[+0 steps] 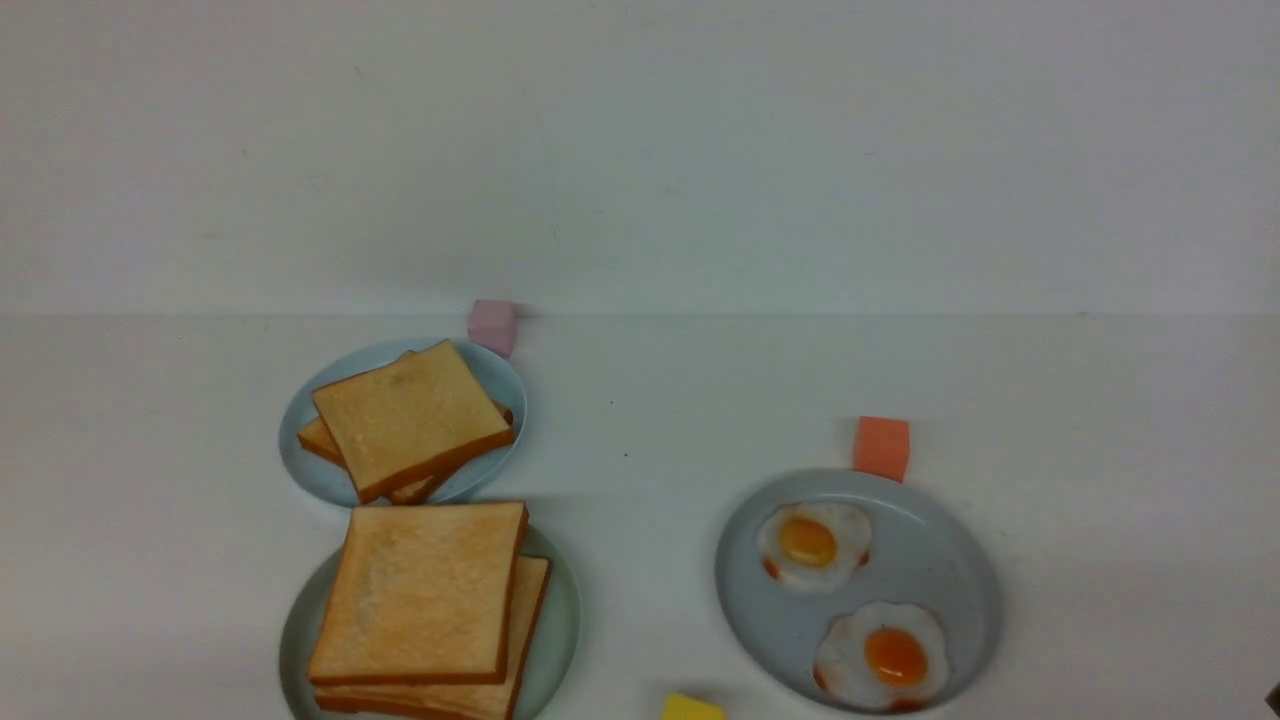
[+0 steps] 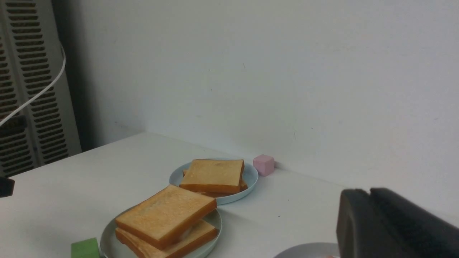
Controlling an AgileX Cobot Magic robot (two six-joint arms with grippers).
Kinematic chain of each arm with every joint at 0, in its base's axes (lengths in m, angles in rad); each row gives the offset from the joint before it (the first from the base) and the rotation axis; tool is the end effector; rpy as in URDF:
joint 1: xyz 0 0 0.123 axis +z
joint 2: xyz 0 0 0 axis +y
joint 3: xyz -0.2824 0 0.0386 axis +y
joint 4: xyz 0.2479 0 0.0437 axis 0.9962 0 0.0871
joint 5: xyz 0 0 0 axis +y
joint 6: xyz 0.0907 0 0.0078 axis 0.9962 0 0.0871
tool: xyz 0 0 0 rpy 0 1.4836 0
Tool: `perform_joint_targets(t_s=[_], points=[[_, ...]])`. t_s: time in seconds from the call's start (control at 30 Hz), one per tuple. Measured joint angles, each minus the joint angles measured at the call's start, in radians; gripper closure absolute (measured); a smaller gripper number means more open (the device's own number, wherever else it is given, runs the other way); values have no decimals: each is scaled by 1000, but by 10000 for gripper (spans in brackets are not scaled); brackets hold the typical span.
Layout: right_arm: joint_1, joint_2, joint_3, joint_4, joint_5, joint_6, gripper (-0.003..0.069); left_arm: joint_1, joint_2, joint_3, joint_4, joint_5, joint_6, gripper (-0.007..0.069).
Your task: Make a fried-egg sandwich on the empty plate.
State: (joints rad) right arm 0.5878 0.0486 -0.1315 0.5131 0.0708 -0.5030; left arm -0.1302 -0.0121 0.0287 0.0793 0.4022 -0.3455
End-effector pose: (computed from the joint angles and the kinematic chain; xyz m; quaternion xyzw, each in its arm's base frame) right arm 0.0429 0.0325 0.2491 -0.2029 0.6362 0.2299 0.7080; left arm 0.0517 -0.0039 0.1681 -0.0668 0.8110 -0.1039 0.5719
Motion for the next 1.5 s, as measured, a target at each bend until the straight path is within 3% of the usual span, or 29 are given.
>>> perform_joint_targets(t_s=[1.37, 1.5], points=[[0, 0, 17, -11, -1, 0, 545, 0, 0, 0, -3, -7, -2, 566], [-66, 0, 34, -48, 4, 0, 540, 0, 0, 0, -4, -7, -2, 565]])
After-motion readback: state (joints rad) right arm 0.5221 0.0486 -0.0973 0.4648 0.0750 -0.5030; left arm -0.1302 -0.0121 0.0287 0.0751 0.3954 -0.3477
